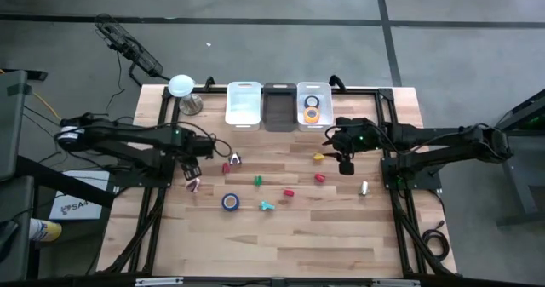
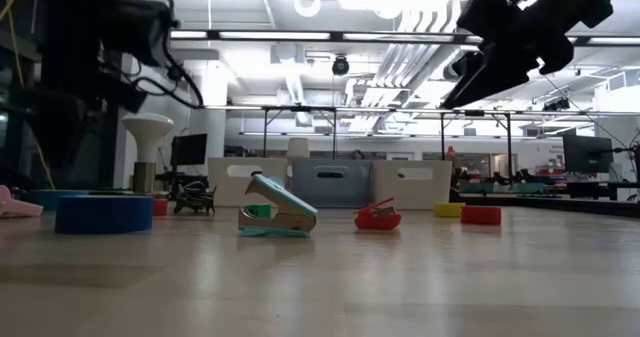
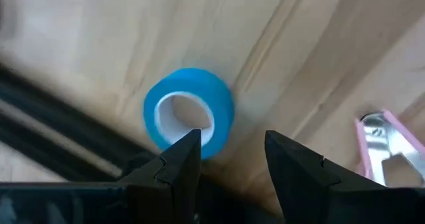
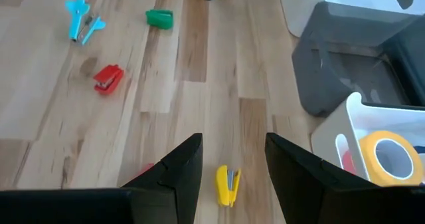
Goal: Pick and place Stapler, Stapler remover, tape
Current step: Put the light blue tape into the right white bin
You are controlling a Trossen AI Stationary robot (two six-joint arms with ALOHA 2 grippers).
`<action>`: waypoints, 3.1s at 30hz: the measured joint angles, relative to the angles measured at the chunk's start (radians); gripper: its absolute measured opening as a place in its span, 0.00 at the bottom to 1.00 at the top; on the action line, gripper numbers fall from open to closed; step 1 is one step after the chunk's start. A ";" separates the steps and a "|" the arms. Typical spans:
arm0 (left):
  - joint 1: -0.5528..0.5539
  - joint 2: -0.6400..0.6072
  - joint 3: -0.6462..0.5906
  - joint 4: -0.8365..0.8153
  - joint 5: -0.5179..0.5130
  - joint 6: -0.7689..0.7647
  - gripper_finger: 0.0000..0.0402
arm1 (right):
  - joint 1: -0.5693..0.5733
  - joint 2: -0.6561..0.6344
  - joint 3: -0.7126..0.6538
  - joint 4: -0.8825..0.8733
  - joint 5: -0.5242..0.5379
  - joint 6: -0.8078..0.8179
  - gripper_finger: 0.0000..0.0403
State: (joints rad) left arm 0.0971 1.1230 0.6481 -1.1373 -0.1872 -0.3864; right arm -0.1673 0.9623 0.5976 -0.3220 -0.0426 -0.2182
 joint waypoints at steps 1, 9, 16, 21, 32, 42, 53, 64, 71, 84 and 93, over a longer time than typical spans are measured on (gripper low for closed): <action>0.023 0.000 -0.012 0.023 0.021 0.020 0.41 | 0.000 0.000 0.000 -0.002 0.000 -0.002 0.39; 0.178 -0.025 -0.048 0.055 0.060 0.126 0.41 | 0.000 0.000 0.000 -0.002 -0.069 0.008 0.39; 0.312 -0.031 -0.048 0.080 0.085 0.194 0.41 | 0.000 -0.001 0.000 -0.002 -0.095 0.008 0.39; 0.352 -0.030 -0.052 0.097 0.134 0.196 0.41 | 0.000 -0.001 0.000 -0.002 -0.116 0.008 0.39; 0.356 -0.032 -0.209 0.218 0.217 0.076 0.41 | 0.000 -0.001 0.000 0.011 -0.129 0.008 0.39; 0.355 -0.031 -0.221 0.225 0.205 0.102 0.30 | 0.000 -0.001 0.000 0.011 -0.130 0.008 0.39; 0.354 -0.031 -0.216 0.231 0.194 0.207 0.09 | 0.000 -0.001 0.000 0.009 -0.116 0.008 0.39; 0.354 -0.034 -0.067 0.553 0.160 0.482 0.09 | -0.003 0.006 0.000 0.105 0.008 0.008 0.39; 0.354 -0.034 -0.053 1.041 0.380 0.728 0.09 | -0.003 0.101 0.001 0.374 0.010 -0.017 0.39; 0.274 -0.031 -0.053 1.574 0.759 0.868 0.09 | -0.003 0.327 0.007 1.037 -0.007 -0.073 0.39; 0.163 -0.031 -0.053 1.598 0.675 0.934 0.09 | 0.005 0.489 0.192 1.035 -0.087 -0.068 0.39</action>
State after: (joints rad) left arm 0.2606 1.0924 0.5949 0.4603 0.4878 0.5474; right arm -0.1624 1.4517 0.7900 0.7126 -0.1298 -0.2862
